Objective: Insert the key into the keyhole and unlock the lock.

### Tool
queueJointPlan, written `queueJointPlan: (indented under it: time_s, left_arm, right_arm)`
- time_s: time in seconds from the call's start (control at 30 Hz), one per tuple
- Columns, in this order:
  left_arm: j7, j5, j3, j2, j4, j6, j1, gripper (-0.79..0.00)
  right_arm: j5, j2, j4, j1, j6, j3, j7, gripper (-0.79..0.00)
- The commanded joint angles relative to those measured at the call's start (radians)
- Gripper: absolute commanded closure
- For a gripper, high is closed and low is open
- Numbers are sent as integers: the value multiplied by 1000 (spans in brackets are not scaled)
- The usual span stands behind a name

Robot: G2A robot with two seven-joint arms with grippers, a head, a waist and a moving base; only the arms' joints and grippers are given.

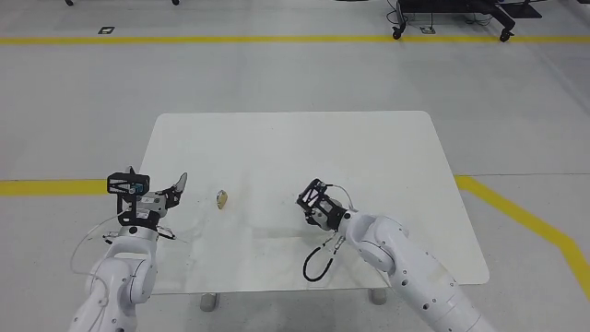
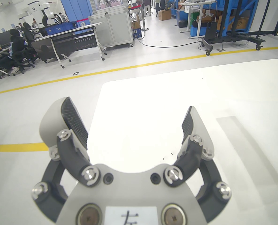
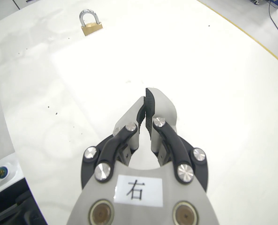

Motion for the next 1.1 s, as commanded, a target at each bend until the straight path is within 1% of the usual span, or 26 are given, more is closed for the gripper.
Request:
queueJointPlan:
  time_s: [0.0, 0.1, 0.53, 0.6, 0.67, 0.77, 0.83, 0.93, 1.07]
  left_arm:
    - [0, 0, 0, 0, 0, 0, 0, -785]
    - [0, 0, 0, 0, 0, 0, 0, -785]
    - [0, 0, 0, 0, 0, 0, 0, -785]
    - [15, 64, 4, 2, -23, -12, 9, -785]
    - [8, 91, 26, 3, -75, -58, 27, -785]
    - [-36, 111, 55, 6, -156, -145, 37, -785]
    - [-58, 185, 86, 7, -188, -170, 33, -785]
    - [-80, 273, 161, 3, -186, -153, 12, -785]
    - [-82, 372, 264, -5, -154, -138, -18, -785]
  right_arm:
    - [-7, 1, 8, 3, -20, -6, 21, 0]
    - [-5, 1, 16, 6, -37, -8, 39, 0]
    - [-5, 1, 16, 6, -37, -8, 39, 0]
    - [-5, 1, 16, 6, -37, -8, 39, 0]
    - [-8, 2, 34, 1, -37, -10, 39, 0]
    - [-5, 0, 47, 7, -47, -14, 22, 0]
    - [-4, 0, 52, 13, -58, -16, 7, 0]
    - [-11, -1, 46, 22, -63, -20, -7, 0]
    - [-6, 1, 26, 19, -74, -11, -31, 0]
